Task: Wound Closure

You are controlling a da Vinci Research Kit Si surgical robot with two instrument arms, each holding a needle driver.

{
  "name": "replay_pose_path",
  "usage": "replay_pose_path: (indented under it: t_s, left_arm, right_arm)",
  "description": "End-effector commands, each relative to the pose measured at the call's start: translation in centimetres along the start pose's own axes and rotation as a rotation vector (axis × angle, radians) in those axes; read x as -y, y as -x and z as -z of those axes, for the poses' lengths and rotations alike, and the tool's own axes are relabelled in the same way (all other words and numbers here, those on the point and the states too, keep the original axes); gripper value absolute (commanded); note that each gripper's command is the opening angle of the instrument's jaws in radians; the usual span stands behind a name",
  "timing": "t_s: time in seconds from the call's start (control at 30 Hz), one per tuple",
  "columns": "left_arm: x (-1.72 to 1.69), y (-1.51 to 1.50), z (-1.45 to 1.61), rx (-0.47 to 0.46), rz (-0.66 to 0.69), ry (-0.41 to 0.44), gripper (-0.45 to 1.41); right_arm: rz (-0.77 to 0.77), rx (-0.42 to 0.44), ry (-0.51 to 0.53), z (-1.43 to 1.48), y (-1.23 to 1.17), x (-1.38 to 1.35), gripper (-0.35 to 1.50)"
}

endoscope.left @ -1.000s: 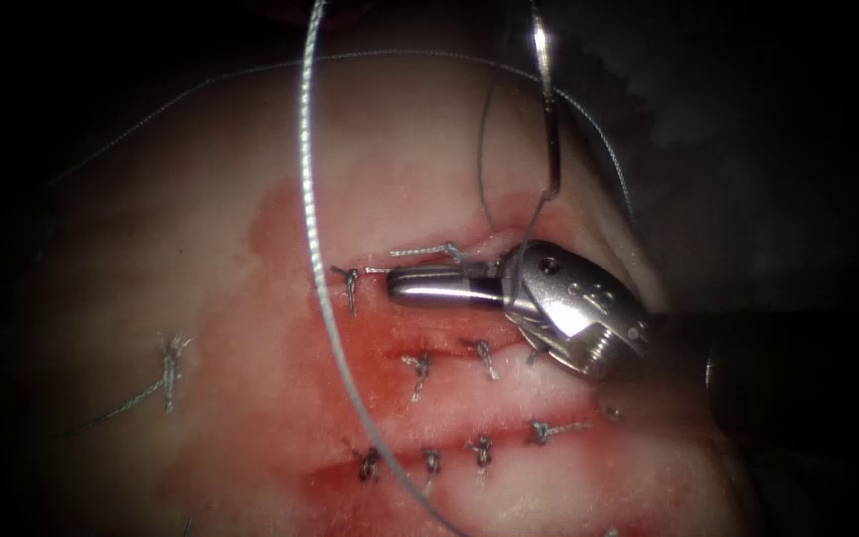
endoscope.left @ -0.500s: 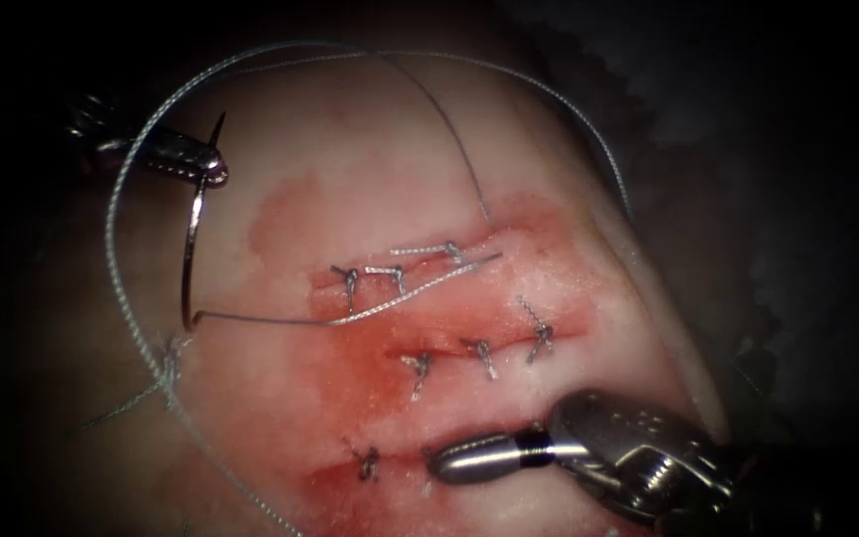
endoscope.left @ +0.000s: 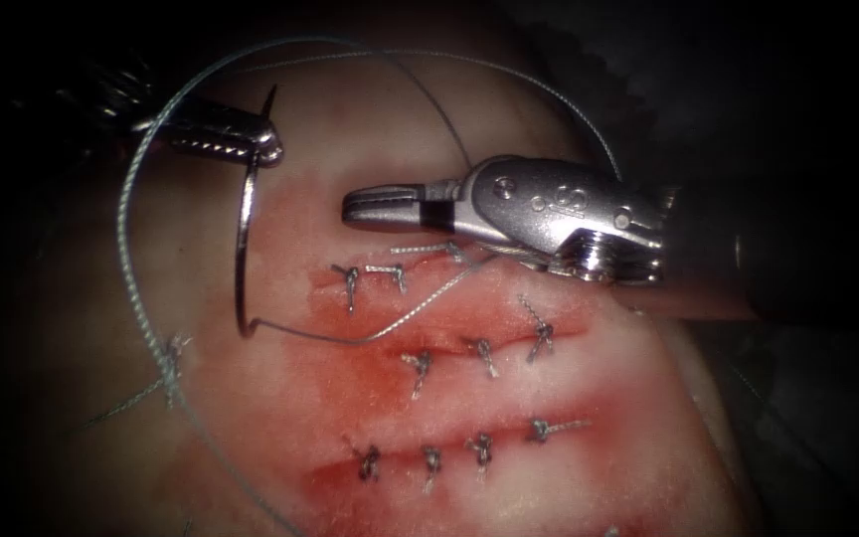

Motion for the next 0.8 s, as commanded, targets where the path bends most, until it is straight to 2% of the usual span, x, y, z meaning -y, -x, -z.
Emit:
replay_pose_path:
  t_s: [0.03,0.1,0.13,0.23,0.3,0.4,0.47,0.57,0.6,0.8]
  left_arm:
    - [0.11,0.12,-0.06,0.004,-0.025,-0.015,-0.45]
    - [0.15,0.14,-0.09,0.014,-0.043,-0.036,-0.45]
    - [0.17,0.17,-0.07,0.033,-0.076,-0.041,-0.45]
    - [0.16,0.34,0.04,0.099,-0.173,-0.032,-0.45]
    - [0.12,0.57,0.25,0.153,-0.25,0.021,-0.45]
    - [0.09,0.77,0.46,0.208,-0.293,0.037,-0.45]
    - [0.04,1.03,0.77,0.276,-0.346,0.079,-0.45]
    - [0.0,1.23,1.05,0.326,-0.399,0.133,-0.45]
    - [-0.01,1.37,1.27,0.359,-0.439,0.171,-0.45]
    - [0.02,1.67,1.9,0.444,-0.512,0.227,-0.45]
  right_arm:
    - [0.013,-0.008,0.056,-0.28,-0.1,0.02,-0.35]
    - [-0.018,-0.026,0.146,-0.4,-0.23,-0.09,-0.35]
    - [-0.081,-0.042,0.253,-0.48,-0.38,-0.29,-0.35]
    - [-0.225,-0.053,0.368,-0.43,-0.55,-0.71,-0.35]
    - [-0.316,-0.03,0.391,-0.28,-0.47,-1.02,-0.35]
    - [-0.403,-0.024,0.412,-0.18,-0.41,-1.26,-0.35]
    - [-0.487,-0.031,0.443,-0.12,-0.43,-1.55,-0.35]
    - [-0.558,-0.02,0.467,-0.08,-0.42,-1.74,-0.35]
    - [-0.598,-0.027,0.491,0.0,-0.4,-1.88,-0.35]
    - [-0.695,-0.029,0.506,0.27,-0.32,-2.15,-0.35]
